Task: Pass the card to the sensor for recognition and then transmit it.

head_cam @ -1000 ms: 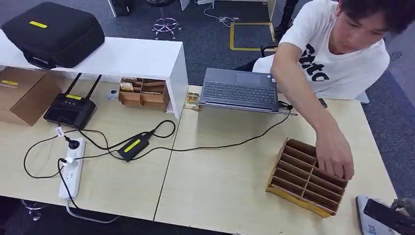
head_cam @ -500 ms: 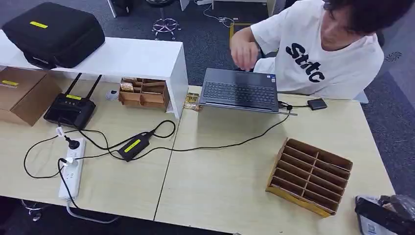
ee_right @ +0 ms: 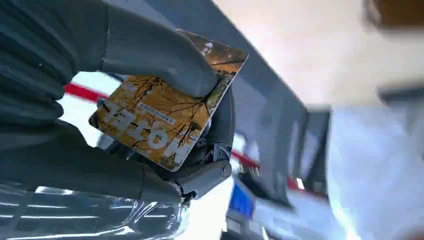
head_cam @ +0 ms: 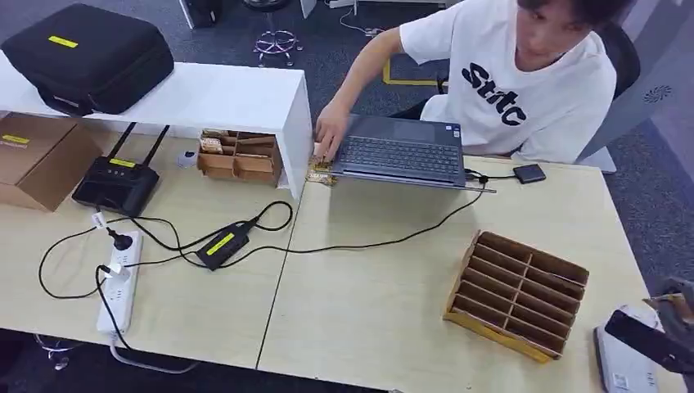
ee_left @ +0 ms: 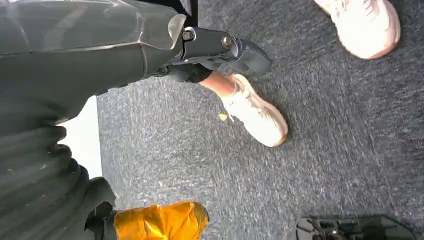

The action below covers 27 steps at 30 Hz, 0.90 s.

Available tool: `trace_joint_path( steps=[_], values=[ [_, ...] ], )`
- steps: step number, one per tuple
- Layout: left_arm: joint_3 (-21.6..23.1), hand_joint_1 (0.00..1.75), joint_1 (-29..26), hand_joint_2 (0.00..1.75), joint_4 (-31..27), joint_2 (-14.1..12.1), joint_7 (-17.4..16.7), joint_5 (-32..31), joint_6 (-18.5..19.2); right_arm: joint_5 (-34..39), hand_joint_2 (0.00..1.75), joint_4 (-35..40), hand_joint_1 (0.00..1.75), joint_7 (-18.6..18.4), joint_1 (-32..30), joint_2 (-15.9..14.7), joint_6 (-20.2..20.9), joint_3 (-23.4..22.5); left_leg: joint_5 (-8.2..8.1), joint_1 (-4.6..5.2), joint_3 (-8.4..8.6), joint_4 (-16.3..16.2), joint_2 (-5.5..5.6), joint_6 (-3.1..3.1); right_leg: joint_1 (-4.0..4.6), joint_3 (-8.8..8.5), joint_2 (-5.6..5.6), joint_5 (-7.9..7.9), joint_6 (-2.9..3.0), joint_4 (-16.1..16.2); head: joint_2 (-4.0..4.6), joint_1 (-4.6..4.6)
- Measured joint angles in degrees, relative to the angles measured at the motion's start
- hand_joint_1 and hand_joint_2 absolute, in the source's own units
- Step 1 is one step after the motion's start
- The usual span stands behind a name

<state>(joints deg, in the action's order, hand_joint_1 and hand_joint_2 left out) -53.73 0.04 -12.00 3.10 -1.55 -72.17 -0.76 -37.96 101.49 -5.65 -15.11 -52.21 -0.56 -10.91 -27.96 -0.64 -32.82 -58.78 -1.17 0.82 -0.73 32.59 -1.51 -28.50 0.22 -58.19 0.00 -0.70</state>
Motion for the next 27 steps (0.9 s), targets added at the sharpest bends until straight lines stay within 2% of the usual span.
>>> trace_joint_path(
  steps=[1,2,5,8,10,12,14,17,21,24,25,26,27],
  values=[
    [-0.1,0.00,0.1,1.75,-0.1,0.2,0.0,-0.4,0.1,-3.4,1.75,1.0,1.75,2.2,2.3,2.2,-3.2,0.2,0.00,0.00,0.04,0.0,-0.16,0.00,0.01,0.00,0.11,0.01,0.01,0.0,0.00,-0.04],
    [-0.3,0.00,0.2,1.75,-0.2,0.3,-0.1,-0.7,0.2,-5.3,1.75,1.6,1.75,2.8,4.1,3.9,-4.7,0.5,-0.01,-0.01,0.07,0.0,-0.21,0.02,0.01,0.00,0.18,0.01,0.01,0.0,0.00,0.00],
    [-0.6,0.00,0.3,1.75,-0.6,0.7,-0.2,-0.9,0.2,-7.2,1.75,3.0,1.75,2.9,7.6,7.5,-5.6,1.7,0.00,0.00,0.07,0.0,-0.15,0.02,0.00,-0.03,0.08,0.01,0.01,0.0,0.00,0.02],
    [-0.8,0.00,0.1,1.75,-0.6,0.8,-0.3,-1.0,0.2,-7.2,1.75,3.6,1.75,3.2,9.0,9.2,-5.7,2.3,0.00,0.01,0.04,0.0,-0.10,0.02,-0.01,-0.05,0.04,0.02,0.01,0.0,0.00,-0.04],
    [-0.8,0.00,0.1,1.75,-0.7,0.9,-0.3,-1.6,0.3,-7.5,1.75,3.8,1.75,5.5,10.5,10.3,-7.4,2.8,-0.01,0.01,-0.03,0.0,-0.12,0.02,-0.01,-0.04,0.06,0.02,0.01,-0.1,0.00,-0.02],
    [-0.8,0.00,0.3,1.75,-0.8,0.9,-0.3,-2.7,0.5,-9.5,1.75,3.7,1.75,8.8,15.1,12.5,-9.3,5.0,-0.02,0.01,-0.05,0.0,-0.38,0.03,0.00,-0.01,0.32,0.07,0.04,-0.1,0.00,-0.02],
    [-0.8,0.00,0.8,1.75,-0.8,0.9,-0.3,-4.0,0.6,-11.6,1.75,2.6,1.75,9.8,22.1,15.2,-9.3,9.4,-0.02,0.00,0.04,0.1,-0.69,0.04,0.01,-0.02,0.65,0.11,0.10,-0.1,0.00,-0.04],
    [-0.7,0.00,2.1,1.75,-0.8,0.9,-0.3,-6.0,0.8,-13.6,1.75,-3.1,1.75,8.5,35.5,20.8,-5.7,20.8,0.11,-0.03,0.15,0.1,-0.95,0.22,0.03,0.06,0.90,0.24,0.23,-0.2,0.00,0.00],
    [-0.1,0.00,3.4,1.75,-0.7,0.9,-0.4,-8.2,1.3,-13.3,1.75,-15.4,1.75,4.7,52.1,30.8,-1.6,34.8,0.37,-0.03,0.17,0.1,-0.94,0.37,0.03,0.25,0.90,0.39,0.39,-0.4,0.00,0.00],
    [0.9,0.00,4.1,1.75,-0.7,1.0,-1.0,-9.2,1.9,-10.5,1.75,-25.4,1.75,2.7,60.8,37.7,-1.1,41.7,0.47,-0.11,0.15,0.1,-0.86,0.51,0.06,0.33,0.85,0.43,0.47,-0.5,0.00,-0.02],
    [1.1,0.00,4.2,1.75,-0.7,1.0,-1.1,-9.3,2.0,-9.8,1.75,-28.2,1.17,2.5,62.9,39.6,-1.1,43.2,0.50,-0.14,0.10,0.1,-0.71,0.54,0.09,0.33,0.72,0.43,0.47,-0.5,0.00,-0.04],
    [1.3,0.00,4.2,1.75,-0.7,1.1,-1.1,-9.4,2.0,-9.2,1.75,-30.8,0.07,2.5,64.5,41.2,-1.2,44.4,0.52,-0.17,0.08,0.1,-0.60,0.55,0.14,0.35,0.64,0.42,0.48,-0.5,0.00,-0.02],
    [1.5,0.00,4.2,1.75,-0.7,1.1,-1.2,-9.5,2.1,-8.7,1.75,-33.3,0.00,2.5,65.7,42.6,-1.2,45.5,0.52,-0.19,0.04,0.1,-0.52,0.55,0.16,0.35,0.54,0.40,0.51,-0.5,0.00,-0.02]
  ],
)
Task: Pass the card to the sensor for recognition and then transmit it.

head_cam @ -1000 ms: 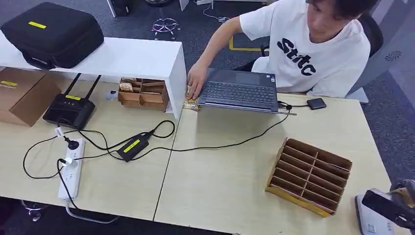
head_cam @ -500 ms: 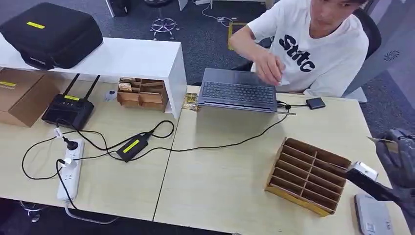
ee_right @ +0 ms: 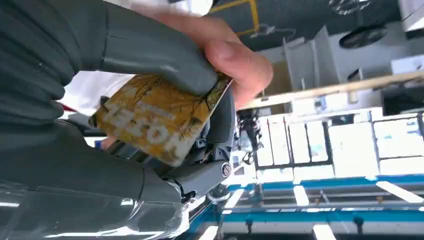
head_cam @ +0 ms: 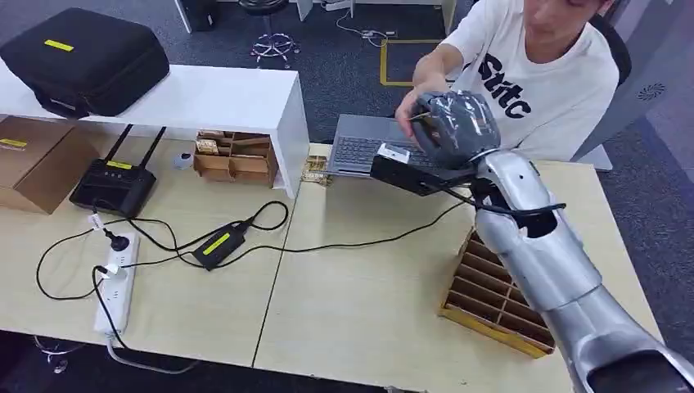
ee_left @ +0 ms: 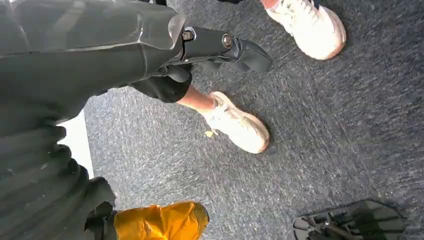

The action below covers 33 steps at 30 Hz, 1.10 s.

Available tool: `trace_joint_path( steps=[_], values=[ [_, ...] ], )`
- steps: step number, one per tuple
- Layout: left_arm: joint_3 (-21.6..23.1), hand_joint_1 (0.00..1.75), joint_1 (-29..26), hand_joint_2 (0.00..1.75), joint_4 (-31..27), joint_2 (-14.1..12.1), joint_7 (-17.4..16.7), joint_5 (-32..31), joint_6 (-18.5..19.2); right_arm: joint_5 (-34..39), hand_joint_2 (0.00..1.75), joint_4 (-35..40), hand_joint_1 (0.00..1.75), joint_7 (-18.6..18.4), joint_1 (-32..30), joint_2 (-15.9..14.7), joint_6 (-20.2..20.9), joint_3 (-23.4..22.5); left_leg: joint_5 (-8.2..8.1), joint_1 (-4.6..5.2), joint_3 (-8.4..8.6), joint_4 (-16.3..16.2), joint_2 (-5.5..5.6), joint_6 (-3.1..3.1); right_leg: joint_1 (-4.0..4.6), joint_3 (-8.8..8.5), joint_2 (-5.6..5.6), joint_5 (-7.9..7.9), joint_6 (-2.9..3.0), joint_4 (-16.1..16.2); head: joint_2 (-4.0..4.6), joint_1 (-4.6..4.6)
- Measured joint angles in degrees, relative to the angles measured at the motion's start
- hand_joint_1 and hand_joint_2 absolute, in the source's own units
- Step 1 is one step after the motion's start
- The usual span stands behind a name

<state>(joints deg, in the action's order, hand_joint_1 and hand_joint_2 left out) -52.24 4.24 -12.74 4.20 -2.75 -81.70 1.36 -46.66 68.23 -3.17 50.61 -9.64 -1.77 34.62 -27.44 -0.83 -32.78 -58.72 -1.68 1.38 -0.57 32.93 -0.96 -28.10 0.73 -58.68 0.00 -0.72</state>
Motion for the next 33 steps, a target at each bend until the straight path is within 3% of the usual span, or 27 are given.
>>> trace_joint_path(
  steps=[6,14,23,33],
  values=[
    [0.7,0.00,0.0,1.75,0.0,0.0,0.0,-0.1,-0.2,0.5,1.75,-7.4,0.00,0.3,2.2,4.1,-0.8,4.0,-0.02,0.01,-0.20,0.0,0.29,-0.01,0.04,0.05,-0.23,-0.05,-0.02,0.1,0.00,0.00],
    [1.0,0.00,-0.5,1.75,0.0,0.0,0.1,0.4,-0.5,0.7,1.75,-8.0,0.00,0.7,0.9,3.5,-3.7,5.3,-0.03,0.04,-0.25,0.0,0.35,-0.03,0.02,0.08,-0.34,-0.05,-0.05,0.2,0.00,0.02],
    [1.0,0.00,-1.5,1.75,0.0,-0.1,0.8,1.9,-1.2,0.6,1.75,3.2,0.00,2.8,-5.8,-4.2,-9.3,0.8,-0.08,0.04,-0.31,-0.1,0.44,-0.08,0.02,0.09,-0.43,-0.05,-0.06,0.2,0.00,0.00],
    [0.7,0.00,-2.5,1.75,0.0,-0.3,1.2,3.5,-1.6,3.0,1.75,19.4,0.00,7.8,-20.0,-13.6,-14.4,-11.2,-0.13,0.04,-0.42,-0.1,0.58,-0.16,0.02,0.10,-0.58,-0.08,-0.10,0.3,0.00,0.02]
  ],
)
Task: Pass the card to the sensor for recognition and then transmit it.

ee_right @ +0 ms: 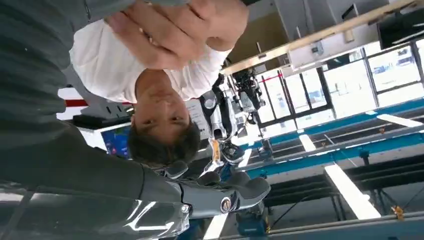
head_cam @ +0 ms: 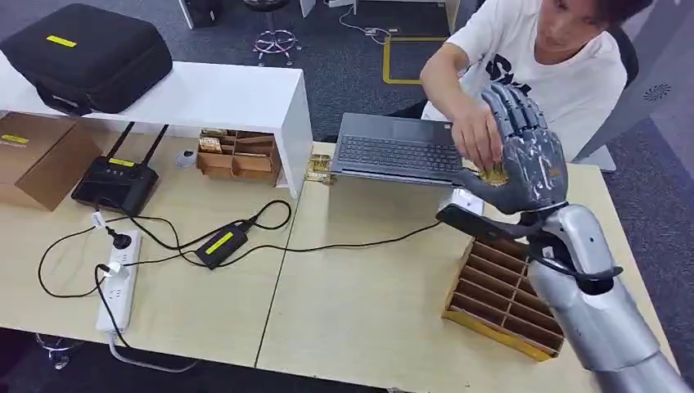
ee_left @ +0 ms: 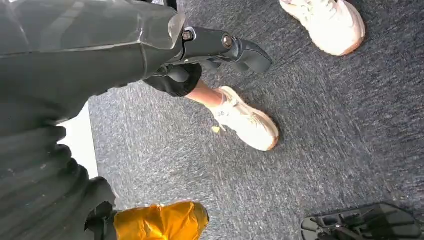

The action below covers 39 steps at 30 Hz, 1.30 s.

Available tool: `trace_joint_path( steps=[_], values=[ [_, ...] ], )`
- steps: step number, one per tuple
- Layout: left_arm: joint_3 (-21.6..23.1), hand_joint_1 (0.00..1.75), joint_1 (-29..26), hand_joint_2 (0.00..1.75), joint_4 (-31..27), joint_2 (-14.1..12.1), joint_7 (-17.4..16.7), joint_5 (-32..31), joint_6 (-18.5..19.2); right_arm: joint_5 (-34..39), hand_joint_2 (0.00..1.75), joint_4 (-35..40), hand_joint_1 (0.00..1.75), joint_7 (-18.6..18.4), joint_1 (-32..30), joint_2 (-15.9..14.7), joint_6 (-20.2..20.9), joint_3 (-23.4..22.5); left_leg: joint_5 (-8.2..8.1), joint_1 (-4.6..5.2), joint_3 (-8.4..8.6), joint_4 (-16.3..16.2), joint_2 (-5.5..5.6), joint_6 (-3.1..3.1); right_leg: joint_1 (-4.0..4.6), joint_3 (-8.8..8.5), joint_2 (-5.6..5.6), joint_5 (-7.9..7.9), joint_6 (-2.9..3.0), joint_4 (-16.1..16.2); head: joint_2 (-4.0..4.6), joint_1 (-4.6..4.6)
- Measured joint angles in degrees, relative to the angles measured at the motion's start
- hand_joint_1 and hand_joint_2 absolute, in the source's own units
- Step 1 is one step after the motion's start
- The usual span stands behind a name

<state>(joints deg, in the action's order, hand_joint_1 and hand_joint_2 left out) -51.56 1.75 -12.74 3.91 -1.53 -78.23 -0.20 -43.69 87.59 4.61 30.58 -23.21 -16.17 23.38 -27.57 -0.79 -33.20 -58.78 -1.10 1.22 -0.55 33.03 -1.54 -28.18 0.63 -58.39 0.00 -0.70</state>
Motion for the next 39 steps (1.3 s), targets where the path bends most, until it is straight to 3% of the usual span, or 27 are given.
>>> trace_joint_path(
  steps=[7,14,25,39],
  values=[
    [-0.7,0.00,-0.3,1.75,0.0,0.0,0.0,0.8,0.0,0.4,1.75,7.6,0.00,2.8,-11.1,-3.0,-1.1,-7.3,-0.02,0.00,-0.03,0.0,0.04,-0.03,0.00,0.01,-0.05,-0.02,-0.01,0.0,0.00,-0.02],
    [-1.8,0.00,-0.5,1.75,0.0,0.0,0.0,1.2,0.0,0.6,1.75,10.4,0.00,3.4,-18.6,-4.3,-1.1,-11.6,-0.04,0.00,-0.03,0.0,0.02,-0.04,0.00,0.01,-0.04,-0.02,-0.02,0.0,0.00,0.00],
    [-2.8,0.00,-0.5,1.75,0.0,0.0,0.0,1.2,0.0,1.0,1.75,10.4,0.00,4.0,-23.9,-4.5,0.4,-15.3,-0.04,0.01,-0.02,0.0,0.01,-0.04,0.00,0.01,-0.03,-0.02,-0.02,0.0,0.00,0.00],
    [-3.0,0.00,-0.6,1.75,0.0,0.0,0.1,0.2,0.0,0.4,1.75,2.5,0.00,2.7,-24.2,-4.5,3.9,-16.6,-0.04,0.02,-0.02,0.0,0.01,-0.05,-0.02,0.01,-0.04,-0.02,-0.02,0.0,0.00,-0.02]
  ],
)
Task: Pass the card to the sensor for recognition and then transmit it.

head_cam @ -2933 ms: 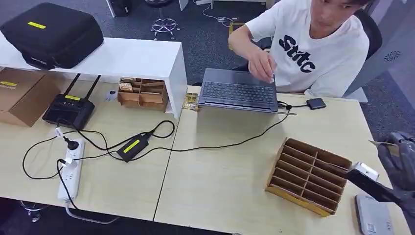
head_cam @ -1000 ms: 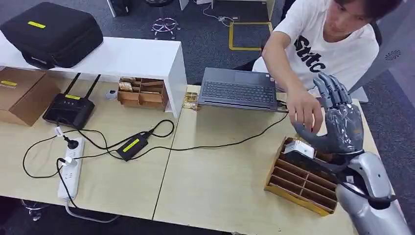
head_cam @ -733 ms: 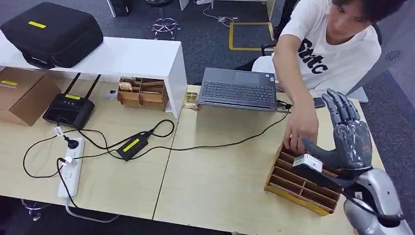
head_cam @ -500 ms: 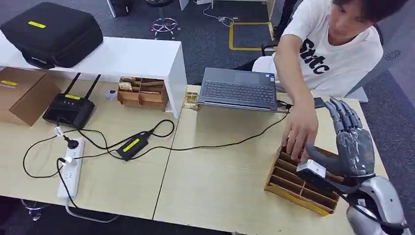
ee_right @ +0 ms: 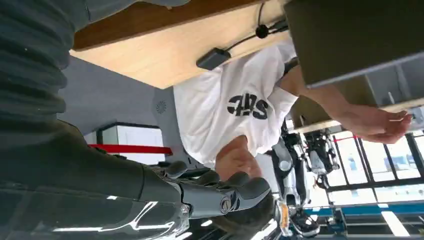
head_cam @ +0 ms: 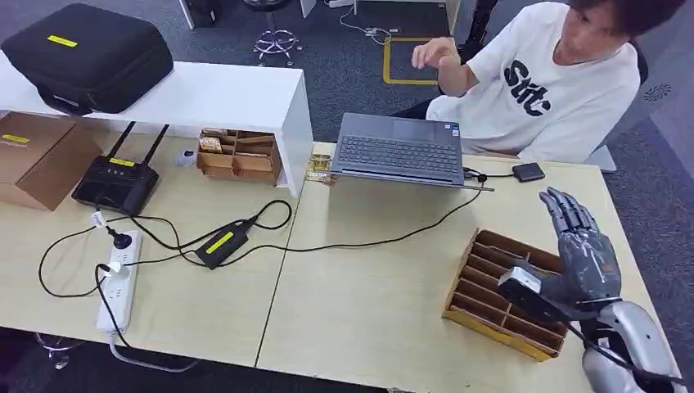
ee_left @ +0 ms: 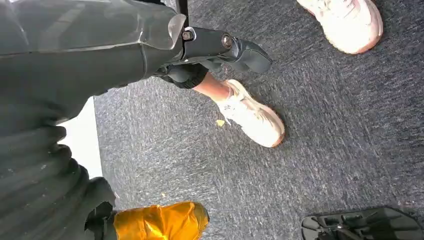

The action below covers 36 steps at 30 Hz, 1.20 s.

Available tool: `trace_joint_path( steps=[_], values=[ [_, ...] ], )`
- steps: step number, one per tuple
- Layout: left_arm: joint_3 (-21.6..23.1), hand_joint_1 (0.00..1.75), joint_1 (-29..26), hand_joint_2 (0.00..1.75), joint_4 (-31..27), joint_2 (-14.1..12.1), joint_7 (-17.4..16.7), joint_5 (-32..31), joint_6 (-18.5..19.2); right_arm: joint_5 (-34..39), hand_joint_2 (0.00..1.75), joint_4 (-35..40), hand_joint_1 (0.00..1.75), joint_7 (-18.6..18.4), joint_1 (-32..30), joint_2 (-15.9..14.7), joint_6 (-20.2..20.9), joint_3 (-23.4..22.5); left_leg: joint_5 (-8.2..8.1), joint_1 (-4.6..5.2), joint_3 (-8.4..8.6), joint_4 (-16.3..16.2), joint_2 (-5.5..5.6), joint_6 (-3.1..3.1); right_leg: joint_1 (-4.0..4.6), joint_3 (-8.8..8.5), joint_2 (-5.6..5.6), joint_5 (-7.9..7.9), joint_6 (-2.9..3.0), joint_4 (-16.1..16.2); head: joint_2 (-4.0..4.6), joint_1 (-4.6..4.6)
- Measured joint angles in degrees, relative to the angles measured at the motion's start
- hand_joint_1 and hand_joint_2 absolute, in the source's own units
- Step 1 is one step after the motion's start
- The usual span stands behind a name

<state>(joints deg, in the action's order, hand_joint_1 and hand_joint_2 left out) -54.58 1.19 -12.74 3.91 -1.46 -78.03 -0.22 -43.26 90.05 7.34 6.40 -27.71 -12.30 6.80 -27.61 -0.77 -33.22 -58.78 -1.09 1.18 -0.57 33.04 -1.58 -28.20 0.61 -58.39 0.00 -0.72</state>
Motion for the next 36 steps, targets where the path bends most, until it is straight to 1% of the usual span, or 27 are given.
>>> trace_joint_path(
  steps=[6,15,18,31,36],
  values=[
    [0.0,0.00,0.0,1.75,0.0,0.0,0.0,-0.3,0.0,-0.7,1.75,-3.9,0.00,-1.2,0.3,0.0,0.6,-0.4,0.00,0.00,0.00,0.0,0.00,0.00,0.00,0.00,0.00,0.00,0.00,0.0,0.00,0.00],
    [-0.4,0.00,0.0,1.75,0.0,0.0,0.0,-0.3,-0.1,-0.4,1.75,-7.1,0.00,-1.4,0.2,0.0,0.7,-1.8,0.00,0.01,0.01,0.0,0.00,0.00,-0.01,0.01,0.00,0.00,0.00,0.0,0.00,0.00],
    [-0.5,0.00,0.0,1.75,0.0,0.0,0.0,-0.3,-0.1,0.0,1.75,-7.6,0.00,-1.6,-0.2,0.0,0.7,-2.5,0.00,0.01,0.01,0.0,0.01,0.00,-0.01,0.01,-0.01,0.00,0.00,0.0,0.00,0.02],
    [-1.4,0.00,-0.1,1.75,0.0,0.0,0.1,-0.3,-0.1,1.6,1.75,-7.3,0.00,-1.3,-3.9,0.0,0.4,-8.5,-0.01,0.02,0.01,0.0,0.00,-0.01,-0.03,0.00,-0.01,0.00,0.00,0.0,0.00,0.02],
    [-1.4,0.00,-0.1,1.75,0.0,0.0,0.1,-0.3,-0.1,1.7,1.75,-6.9,0.00,-1.2,-4.9,0.0,0.4,-9.9,-0.01,0.03,0.01,0.0,0.00,-0.01,-0.03,0.00,-0.01,0.00,0.00,0.0,0.00,0.00]
  ],
)
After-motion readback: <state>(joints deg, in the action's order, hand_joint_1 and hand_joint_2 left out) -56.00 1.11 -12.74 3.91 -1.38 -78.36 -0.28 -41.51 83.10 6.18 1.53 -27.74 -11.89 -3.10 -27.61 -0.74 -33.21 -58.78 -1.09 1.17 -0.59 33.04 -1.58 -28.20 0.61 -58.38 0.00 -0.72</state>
